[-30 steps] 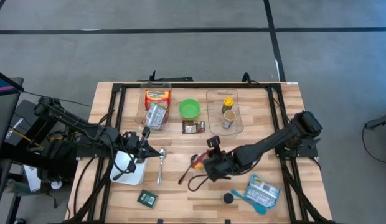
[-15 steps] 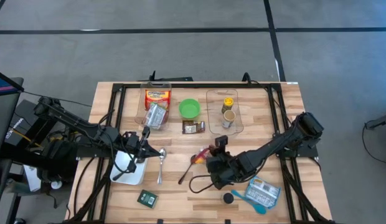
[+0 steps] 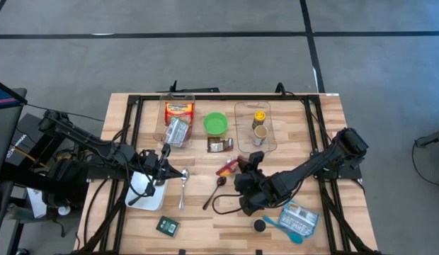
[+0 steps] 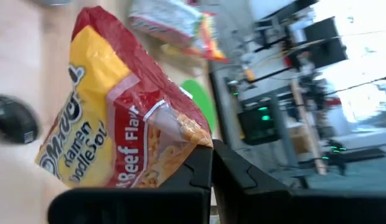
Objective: Pick & Place Food Item
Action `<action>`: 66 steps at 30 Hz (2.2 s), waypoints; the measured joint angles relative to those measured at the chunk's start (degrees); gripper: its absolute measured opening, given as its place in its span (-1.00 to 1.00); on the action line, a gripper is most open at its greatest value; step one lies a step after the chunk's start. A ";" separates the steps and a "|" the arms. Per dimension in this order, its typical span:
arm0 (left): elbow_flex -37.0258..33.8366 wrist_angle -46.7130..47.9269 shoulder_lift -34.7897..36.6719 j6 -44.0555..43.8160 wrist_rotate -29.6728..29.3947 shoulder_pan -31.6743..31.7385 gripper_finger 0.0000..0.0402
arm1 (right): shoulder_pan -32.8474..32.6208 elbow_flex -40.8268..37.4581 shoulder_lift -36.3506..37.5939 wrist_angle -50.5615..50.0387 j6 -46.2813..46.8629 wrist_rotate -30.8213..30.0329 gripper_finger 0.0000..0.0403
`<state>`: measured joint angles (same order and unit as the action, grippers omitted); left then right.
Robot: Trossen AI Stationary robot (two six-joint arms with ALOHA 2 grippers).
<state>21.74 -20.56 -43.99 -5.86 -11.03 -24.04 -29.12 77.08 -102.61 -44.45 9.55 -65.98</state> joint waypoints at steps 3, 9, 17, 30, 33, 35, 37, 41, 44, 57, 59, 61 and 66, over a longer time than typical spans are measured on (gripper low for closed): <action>0.00 0.00 0.00 0.01 0.00 -0.01 -1.00 | -0.14 0.00 0.00 0.24 -0.32 -2.71 -1.00; 0.00 0.00 0.00 0.00 0.02 -0.01 -1.00 | -0.14 0.00 0.00 0.13 -0.34 -3.08 -1.00; 0.00 0.00 0.00 0.01 0.04 -0.01 -1.00 | 0.08 0.00 0.00 0.12 -0.95 -2.84 -1.00; 0.00 -0.02 0.00 0.01 -2.04 -0.01 -1.00 | 2.59 0.00 0.00 10.48 3.67 -2.89 -1.00; 0.00 -0.02 0.00 0.01 -2.63 0.01 -1.00 | 4.16 0.00 0.00 14.41 -0.80 -2.89 -1.00; 0.00 -0.02 0.00 0.01 -2.64 -0.01 -1.00 | 5.22 0.00 0.00 16.62 -3.67 -2.88 -1.00; 0.00 -0.02 0.00 0.01 -2.64 -0.01 -1.00 | 6.24 0.00 0.00 18.35 -5.89 -2.88 -1.00; 0.00 -0.02 0.00 0.01 -2.71 0.00 -1.00 | 7.71 0.00 0.00 21.40 -8.51 -2.80 -1.00; 0.00 -0.02 0.00 0.02 -3.94 0.01 -1.00 | 8.21 0.24 -0.04 22.32 -8.49 -2.69 -1.00; 0.00 -1.66 -0.65 1.56 -14.47 1.56 -1.00 | 9.41 3.98 -0.07 25.47 -8.49 2.56 -1.00; 0.00 -1.96 -1.95 1.56 -14.48 2.21 -1.00 | 9.81 3.98 -0.07 25.47 -8.49 3.56 -1.00; 0.00 -4.03 -4.00 1.56 -14.48 2.83 -1.00 | 10.06 3.98 -0.07 25.42 -8.49 3.88 -1.00; 0.00 -9.02 -9.50 1.55 -14.48 4.49 -1.00 | 10.05 3.98 -0.07 25.28 -8.49 4.00 -1.00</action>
<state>21.74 -29.58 -53.49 -4.31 -25.51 -19.55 -19.07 81.06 -102.67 -19.17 1.06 -61.98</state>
